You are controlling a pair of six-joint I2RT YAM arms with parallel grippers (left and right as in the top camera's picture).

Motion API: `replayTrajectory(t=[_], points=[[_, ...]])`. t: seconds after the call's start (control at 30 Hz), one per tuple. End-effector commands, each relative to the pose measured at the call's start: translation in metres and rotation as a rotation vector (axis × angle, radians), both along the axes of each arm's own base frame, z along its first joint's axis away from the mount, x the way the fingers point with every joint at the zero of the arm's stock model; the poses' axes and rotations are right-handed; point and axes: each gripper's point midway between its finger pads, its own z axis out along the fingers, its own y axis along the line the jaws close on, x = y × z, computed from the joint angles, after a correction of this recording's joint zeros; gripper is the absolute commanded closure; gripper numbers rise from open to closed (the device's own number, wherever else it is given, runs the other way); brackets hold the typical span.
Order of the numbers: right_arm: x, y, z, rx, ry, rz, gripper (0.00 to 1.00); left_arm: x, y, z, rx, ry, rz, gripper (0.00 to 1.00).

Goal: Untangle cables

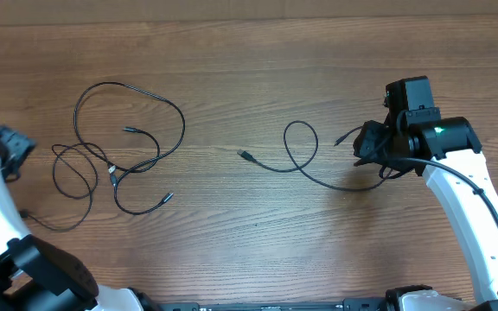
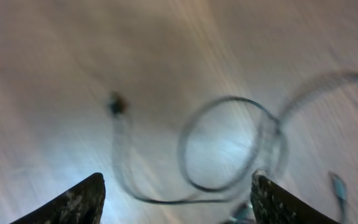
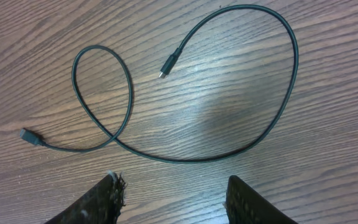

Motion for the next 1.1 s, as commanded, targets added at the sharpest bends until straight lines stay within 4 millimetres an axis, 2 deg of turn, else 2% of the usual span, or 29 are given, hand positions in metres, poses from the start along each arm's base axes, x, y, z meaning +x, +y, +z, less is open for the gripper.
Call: replayTrajectory(t=[0.0, 0.13, 0.27, 0.47, 0.57, 0.8, 1.07], points=[[0.005, -0.002, 0.006, -0.01, -0.022, 0.0, 0.48, 0.034, -0.04, -0.007, -0.037, -0.015, -0.171, 0.24], [0.005, -0.002, 0.006, -0.01, -0.022, 0.0, 0.48, 0.059, -0.068, -0.016, -0.017, 0.013, -0.318, 0.22], [0.004, -0.002, 0.005, -0.011, -0.018, 0.0, 0.48, 0.065, -0.076, -0.037, -0.003, 0.089, -0.347, 0.22], [0.003, -0.002, 0.005, -0.012, -0.015, 0.0, 0.48, 0.063, -0.07, -0.073, -0.02, 0.199, -0.335, 0.22], [0.003, -0.002, 0.005, -0.011, -0.015, 0.0, 0.48, 0.064, -0.068, -0.083, -0.027, 0.212, -0.33, 0.22], [0.002, -0.002, 0.005, -0.013, -0.009, 0.0, 0.48, 0.062, -0.052, -0.08, 0.056, 0.244, -0.302, 0.22], [0.002, -0.002, 0.005, -0.013, -0.008, 0.0, 0.48, 0.051, -0.043, -0.086, 0.044, 0.253, -0.237, 0.2]])
